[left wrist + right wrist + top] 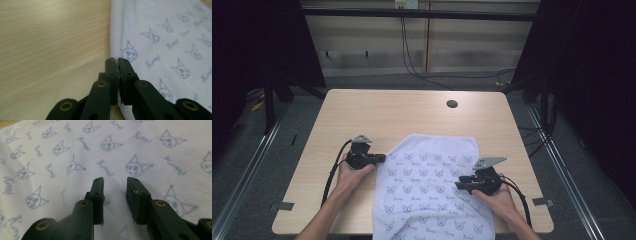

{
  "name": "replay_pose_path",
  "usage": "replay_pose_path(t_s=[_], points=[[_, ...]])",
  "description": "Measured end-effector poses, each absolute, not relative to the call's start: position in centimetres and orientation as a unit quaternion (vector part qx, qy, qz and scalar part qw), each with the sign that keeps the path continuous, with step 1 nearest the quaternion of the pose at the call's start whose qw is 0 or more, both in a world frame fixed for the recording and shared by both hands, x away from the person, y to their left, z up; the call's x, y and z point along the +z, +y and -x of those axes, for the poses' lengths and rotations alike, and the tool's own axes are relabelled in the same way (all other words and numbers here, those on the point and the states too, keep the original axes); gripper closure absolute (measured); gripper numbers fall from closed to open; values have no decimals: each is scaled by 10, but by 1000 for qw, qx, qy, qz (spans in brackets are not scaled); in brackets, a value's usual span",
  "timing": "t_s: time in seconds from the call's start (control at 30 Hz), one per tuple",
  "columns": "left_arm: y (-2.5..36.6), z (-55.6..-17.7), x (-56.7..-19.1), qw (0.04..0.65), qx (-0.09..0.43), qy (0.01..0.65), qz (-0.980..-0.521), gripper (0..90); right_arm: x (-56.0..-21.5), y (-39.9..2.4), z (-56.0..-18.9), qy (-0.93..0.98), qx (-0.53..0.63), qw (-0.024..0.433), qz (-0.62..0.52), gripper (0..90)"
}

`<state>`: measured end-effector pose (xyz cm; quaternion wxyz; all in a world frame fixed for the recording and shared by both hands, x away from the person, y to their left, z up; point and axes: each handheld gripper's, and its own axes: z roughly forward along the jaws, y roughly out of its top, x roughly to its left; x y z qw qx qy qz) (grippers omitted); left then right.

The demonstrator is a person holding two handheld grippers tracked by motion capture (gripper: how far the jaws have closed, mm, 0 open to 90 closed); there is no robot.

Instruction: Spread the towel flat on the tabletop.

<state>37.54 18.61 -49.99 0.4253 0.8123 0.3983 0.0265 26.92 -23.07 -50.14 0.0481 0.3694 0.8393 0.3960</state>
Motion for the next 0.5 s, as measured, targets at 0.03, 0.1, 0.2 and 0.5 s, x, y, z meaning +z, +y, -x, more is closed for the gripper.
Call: replay_pose_path(t_s=[0.03,0.1,0.2,0.5], points=[[188,-373,-495,434,27,398,-808,871,-501,-230,-269,838,397,44,-372,694],[189,-366,-483,450,40,381,-807,871,-501,-229,-267,842,394,44,-367,762],[179,-350,-464,475,55,345,-807,870,-502,-227,-265,844,393,38,-362,830],[104,-299,-470,445,10,218,-868,852,-490,-236,-259,830,414,49,-370,736]])
